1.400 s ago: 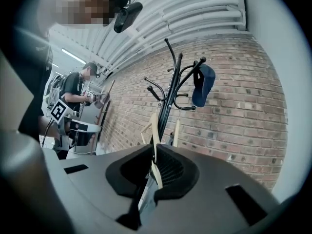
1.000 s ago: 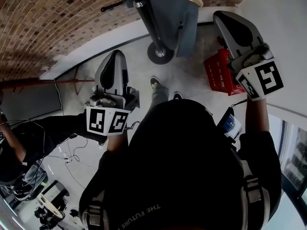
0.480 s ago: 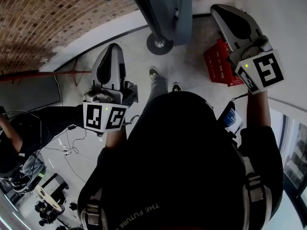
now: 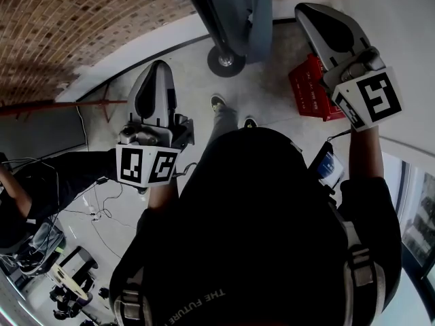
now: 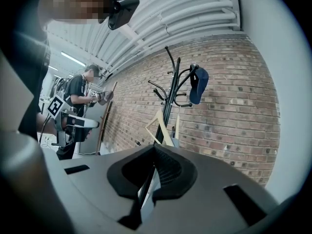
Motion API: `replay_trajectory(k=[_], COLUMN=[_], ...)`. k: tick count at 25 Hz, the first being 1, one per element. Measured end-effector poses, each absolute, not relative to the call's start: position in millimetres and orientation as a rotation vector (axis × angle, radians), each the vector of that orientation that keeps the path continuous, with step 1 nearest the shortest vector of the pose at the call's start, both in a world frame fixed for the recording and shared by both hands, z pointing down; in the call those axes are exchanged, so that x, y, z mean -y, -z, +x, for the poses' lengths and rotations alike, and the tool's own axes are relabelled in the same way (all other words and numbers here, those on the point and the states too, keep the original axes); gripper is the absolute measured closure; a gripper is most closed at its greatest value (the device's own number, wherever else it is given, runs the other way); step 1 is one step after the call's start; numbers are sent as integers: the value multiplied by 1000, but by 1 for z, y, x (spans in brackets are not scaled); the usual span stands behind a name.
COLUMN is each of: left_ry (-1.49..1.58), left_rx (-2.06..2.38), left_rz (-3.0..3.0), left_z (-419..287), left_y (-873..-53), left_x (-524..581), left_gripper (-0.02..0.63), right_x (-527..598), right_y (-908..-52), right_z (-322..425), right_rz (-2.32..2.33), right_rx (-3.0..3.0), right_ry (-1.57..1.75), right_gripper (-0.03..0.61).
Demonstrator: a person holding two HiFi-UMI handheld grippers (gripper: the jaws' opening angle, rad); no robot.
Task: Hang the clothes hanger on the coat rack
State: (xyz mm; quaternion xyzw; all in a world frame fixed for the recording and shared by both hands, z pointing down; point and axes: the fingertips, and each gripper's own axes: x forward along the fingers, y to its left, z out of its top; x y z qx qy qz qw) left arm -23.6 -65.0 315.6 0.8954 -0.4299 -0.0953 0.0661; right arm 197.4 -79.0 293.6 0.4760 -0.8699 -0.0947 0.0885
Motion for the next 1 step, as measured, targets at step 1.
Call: replay_trajectory(k=[1], left_ry=[288], left_rx=[1294], left_rz=[2702], left_z=[-23], left_y=[-316], left_x=[64], left_gripper=[595], right_x=[78], right_y=[-294], right_z=[197], right_rz=[1416], right_rx=[2587], right_ry=[284], right_gripper=[560])
